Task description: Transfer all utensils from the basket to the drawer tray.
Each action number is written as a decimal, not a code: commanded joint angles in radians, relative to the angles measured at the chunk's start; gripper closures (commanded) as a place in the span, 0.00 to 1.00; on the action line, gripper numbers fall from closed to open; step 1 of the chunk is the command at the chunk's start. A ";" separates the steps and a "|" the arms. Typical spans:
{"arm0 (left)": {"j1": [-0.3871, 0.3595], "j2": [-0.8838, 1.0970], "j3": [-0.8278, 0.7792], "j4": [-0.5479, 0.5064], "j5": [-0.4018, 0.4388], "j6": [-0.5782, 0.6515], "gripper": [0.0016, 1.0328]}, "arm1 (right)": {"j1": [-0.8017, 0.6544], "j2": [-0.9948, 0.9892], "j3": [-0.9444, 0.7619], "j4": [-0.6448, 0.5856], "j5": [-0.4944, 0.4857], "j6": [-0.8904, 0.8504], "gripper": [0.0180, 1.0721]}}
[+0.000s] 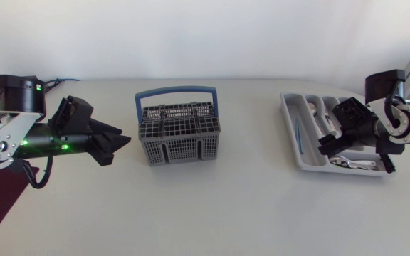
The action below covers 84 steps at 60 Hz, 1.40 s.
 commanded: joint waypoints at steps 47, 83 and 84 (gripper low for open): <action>0.019 0.300 0.110 0.132 -0.004 0.004 0.53 | 0.556 0.357 0.393 -0.023 -0.040 0.391 0.74; -0.021 0.478 0.248 0.167 -0.010 -0.014 0.53 | 0.697 0.371 0.403 -0.050 -0.070 0.407 0.76; -0.021 0.478 0.248 0.167 -0.010 -0.014 0.53 | 0.700 0.368 0.399 -0.050 -0.070 0.405 0.76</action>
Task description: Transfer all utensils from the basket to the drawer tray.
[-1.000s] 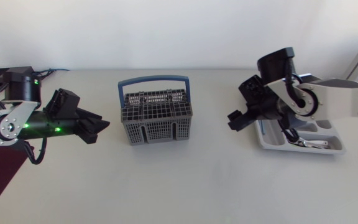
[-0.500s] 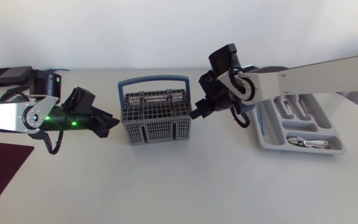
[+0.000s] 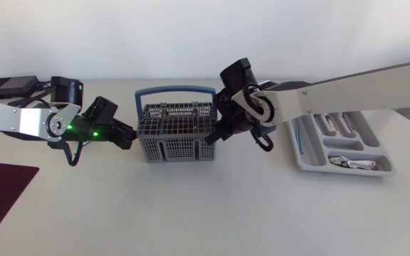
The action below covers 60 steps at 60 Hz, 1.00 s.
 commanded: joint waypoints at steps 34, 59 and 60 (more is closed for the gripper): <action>-0.093 0.012 0.019 0.016 -0.015 -0.023 0.53 | 0.046 -0.131 -0.118 -0.016 -0.023 0.012 0.76; -0.082 0.003 0.033 0.016 -0.038 -0.024 0.53 | -0.106 -0.186 -0.156 -0.005 0.002 -0.002 0.76; -0.082 0.003 0.035 0.016 -0.040 -0.024 0.53 | -0.109 -0.183 -0.156 -0.002 0.003 -0.004 0.76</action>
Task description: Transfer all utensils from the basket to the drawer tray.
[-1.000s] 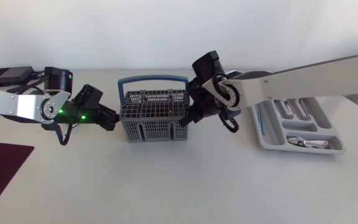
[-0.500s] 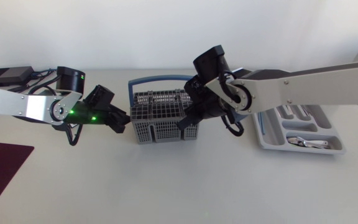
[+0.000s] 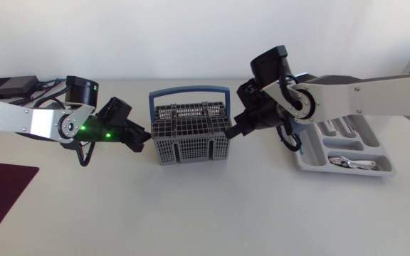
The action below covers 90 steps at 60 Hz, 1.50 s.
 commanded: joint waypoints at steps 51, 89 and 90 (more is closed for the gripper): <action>0.048 0.029 0.037 0.017 -0.012 -0.018 0.53 | 0.111 0.093 0.005 0.042 0.020 0.005 0.76; 0.079 -0.051 -0.004 0.002 -0.012 -0.013 0.53 | 0.044 0.027 -0.055 0.047 0.078 -0.012 0.75; 0.079 -0.054 -0.007 0.002 -0.012 -0.015 0.53 | 0.041 0.023 -0.058 0.047 0.080 -0.015 0.74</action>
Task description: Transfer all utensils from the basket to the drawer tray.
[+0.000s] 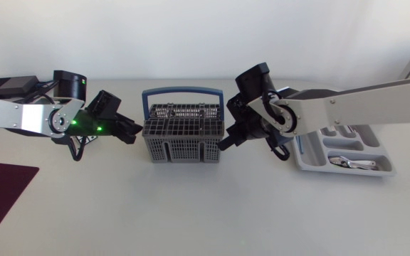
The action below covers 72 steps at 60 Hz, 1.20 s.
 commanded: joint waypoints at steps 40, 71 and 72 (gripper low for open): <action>0.082 -0.456 -0.179 -0.145 -0.017 0.011 0.04 | -0.125 -0.375 -0.214 0.013 0.050 -0.104 0.05; 0.065 -0.743 -0.260 -0.246 -0.145 -0.006 0.04 | -0.272 -0.725 -0.375 -0.065 -0.011 -0.213 0.05; 0.063 -0.753 -0.263 -0.246 -0.164 -0.010 0.04 | -0.275 -0.734 -0.380 -0.067 -0.014 -0.215 0.05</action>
